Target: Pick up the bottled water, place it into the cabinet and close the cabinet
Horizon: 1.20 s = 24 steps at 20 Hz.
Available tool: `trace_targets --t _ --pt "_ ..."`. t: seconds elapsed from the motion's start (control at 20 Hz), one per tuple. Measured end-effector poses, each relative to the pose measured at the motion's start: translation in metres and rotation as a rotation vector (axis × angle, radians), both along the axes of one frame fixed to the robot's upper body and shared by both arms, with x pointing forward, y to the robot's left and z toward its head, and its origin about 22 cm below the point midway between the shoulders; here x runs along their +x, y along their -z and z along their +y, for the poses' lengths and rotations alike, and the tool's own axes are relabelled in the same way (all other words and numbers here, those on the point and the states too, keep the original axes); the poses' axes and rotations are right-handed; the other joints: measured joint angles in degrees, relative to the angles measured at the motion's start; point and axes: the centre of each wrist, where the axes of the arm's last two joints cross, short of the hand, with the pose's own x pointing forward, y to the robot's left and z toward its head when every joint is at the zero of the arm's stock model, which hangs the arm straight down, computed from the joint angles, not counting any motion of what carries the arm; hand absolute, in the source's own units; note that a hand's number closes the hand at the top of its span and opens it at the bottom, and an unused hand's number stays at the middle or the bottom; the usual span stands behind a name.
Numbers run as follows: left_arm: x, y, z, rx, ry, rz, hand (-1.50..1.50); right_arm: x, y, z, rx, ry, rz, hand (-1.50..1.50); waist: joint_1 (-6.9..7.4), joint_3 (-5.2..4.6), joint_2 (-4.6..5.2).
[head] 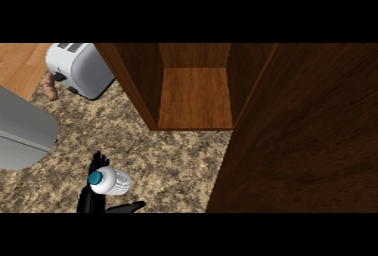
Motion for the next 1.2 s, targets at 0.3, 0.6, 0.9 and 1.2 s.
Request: trace_targets --t 0.3,0.6,0.9,1.2 --pt "-0.002 0.012 0.006 -0.063 0.016 -0.037 1.5 -0.001 0.003 -0.004 -0.02 0.015 -0.012 -1.5 -0.1 0.01 0.01" --pt "0.001 0.012 -0.001 -0.118 0.025 -0.07 1.5 -0.003 0.005 -0.004 -0.022 0.018 -0.005 -1.5 0.02 0.03 -0.02" --pt "0.007 0.014 -0.009 -0.17 0.041 -0.094 1.5 -0.003 0.006 -0.006 -0.03 0.025 -0.012 -1.5 -0.01 0.04 0.01" --pt "0.019 0.004 -0.005 -0.214 0.066 -0.139 1.5 -0.001 0.004 -0.005 -0.026 0.026 -0.012 -1.5 0.12 0.04 0.01"
